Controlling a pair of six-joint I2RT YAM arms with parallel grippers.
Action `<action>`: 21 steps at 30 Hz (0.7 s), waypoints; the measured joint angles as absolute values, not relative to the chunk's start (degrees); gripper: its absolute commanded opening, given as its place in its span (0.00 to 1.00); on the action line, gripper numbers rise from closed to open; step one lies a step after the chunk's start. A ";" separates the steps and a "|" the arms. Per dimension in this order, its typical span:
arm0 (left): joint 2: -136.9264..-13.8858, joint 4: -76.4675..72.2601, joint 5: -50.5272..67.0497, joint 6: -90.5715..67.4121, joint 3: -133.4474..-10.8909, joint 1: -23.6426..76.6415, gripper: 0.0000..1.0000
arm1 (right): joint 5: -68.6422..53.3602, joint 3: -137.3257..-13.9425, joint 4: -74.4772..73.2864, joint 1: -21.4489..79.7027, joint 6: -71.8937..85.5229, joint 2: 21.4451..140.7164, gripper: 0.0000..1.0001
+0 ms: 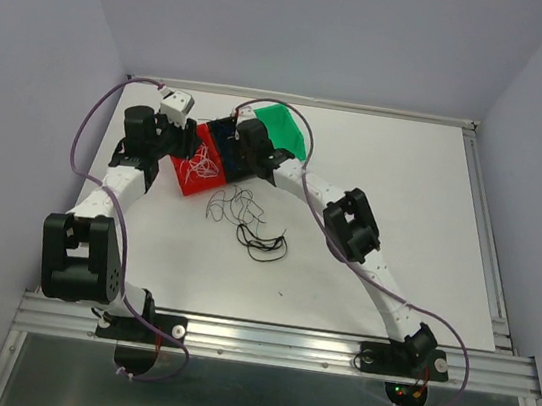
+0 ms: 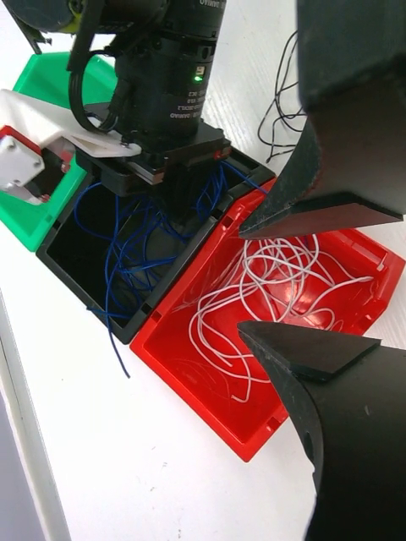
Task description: Untangle the cables
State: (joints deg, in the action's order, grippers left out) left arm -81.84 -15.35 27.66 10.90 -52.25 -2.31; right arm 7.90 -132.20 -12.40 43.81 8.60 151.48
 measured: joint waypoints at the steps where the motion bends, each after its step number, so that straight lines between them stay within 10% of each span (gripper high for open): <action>1: -81.84 -15.33 27.68 10.92 -52.25 -2.31 0.54 | 7.92 -132.97 -13.52 43.99 8.27 151.70 0.00; 21: -81.84 -14.04 28.01 11.57 -52.25 -1.85 0.54 | 5.74 -132.99 -22.98 44.27 5.78 150.21 0.00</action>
